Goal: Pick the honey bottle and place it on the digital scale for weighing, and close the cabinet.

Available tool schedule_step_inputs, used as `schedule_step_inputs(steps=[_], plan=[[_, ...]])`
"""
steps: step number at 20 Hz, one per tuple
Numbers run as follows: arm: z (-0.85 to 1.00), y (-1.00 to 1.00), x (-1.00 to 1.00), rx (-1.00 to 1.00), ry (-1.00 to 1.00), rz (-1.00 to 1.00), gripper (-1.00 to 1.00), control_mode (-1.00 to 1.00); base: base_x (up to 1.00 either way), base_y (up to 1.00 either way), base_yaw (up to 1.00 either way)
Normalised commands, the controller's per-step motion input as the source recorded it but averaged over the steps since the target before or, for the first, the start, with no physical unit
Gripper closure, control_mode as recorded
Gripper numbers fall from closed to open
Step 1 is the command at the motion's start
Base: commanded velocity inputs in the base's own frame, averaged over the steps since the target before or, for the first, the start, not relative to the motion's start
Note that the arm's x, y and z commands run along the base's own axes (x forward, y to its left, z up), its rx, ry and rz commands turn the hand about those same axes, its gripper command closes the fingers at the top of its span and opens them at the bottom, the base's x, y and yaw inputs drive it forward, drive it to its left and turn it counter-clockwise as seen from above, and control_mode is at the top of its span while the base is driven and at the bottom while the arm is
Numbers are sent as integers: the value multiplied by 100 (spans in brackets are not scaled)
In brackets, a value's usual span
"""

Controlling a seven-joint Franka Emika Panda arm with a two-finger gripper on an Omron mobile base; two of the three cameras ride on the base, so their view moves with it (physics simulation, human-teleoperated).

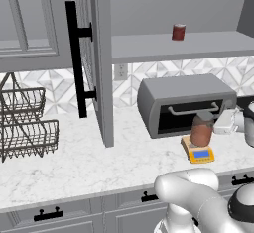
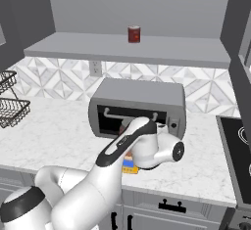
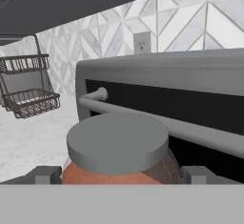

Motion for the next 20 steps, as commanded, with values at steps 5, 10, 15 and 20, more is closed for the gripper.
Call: schedule_step_inputs(steps=[5,10,15,20], plan=[[0,0,0,0,-4,0,-100,-100,0,0,0],[0,0,0,0,0,0,-100,-100,0,0,0],[2,0,0,0,0,0,-100,-100,0,0,0],[0,0,-1,0,-3,0,-100,-100,0,0,0]])
